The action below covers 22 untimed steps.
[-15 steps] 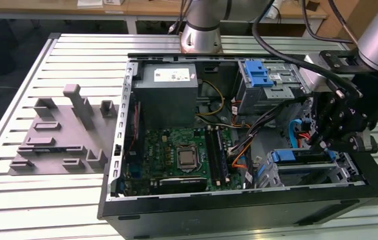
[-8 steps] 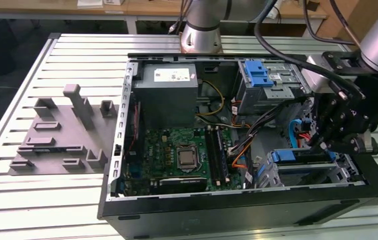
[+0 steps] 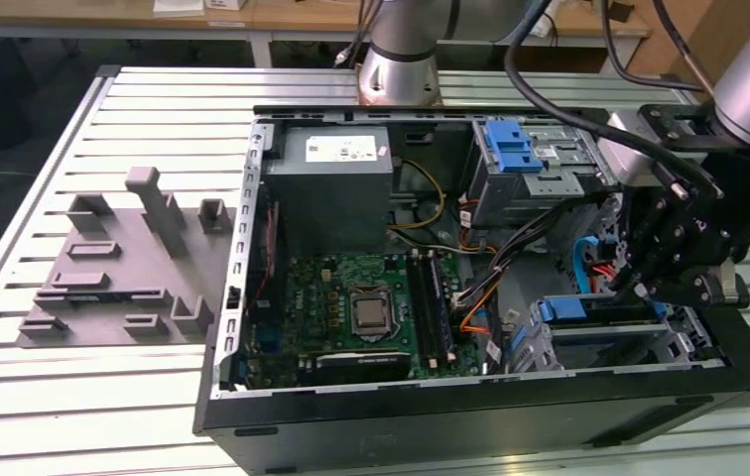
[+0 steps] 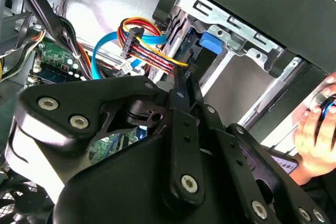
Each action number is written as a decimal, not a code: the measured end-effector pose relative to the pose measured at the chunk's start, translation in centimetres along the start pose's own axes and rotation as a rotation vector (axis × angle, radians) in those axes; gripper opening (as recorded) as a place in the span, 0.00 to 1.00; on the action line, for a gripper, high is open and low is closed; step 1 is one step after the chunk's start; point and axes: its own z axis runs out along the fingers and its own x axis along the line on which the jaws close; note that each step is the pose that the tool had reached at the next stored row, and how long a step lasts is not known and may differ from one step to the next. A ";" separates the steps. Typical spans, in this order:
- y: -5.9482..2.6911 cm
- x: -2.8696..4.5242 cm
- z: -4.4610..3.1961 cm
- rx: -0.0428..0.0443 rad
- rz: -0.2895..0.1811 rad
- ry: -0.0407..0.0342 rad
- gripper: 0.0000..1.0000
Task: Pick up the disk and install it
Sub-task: 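Insert the first disk wire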
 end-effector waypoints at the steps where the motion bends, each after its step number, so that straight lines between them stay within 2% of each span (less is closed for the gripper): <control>1: -0.03 0.00 0.04 -0.0011 0.000 0.0000 0.16; 12: -0.23 -0.01 0.28 -0.0095 0.000 0.0006 0.16; 22: -0.33 -0.03 0.43 -0.0133 0.000 -0.0010 0.16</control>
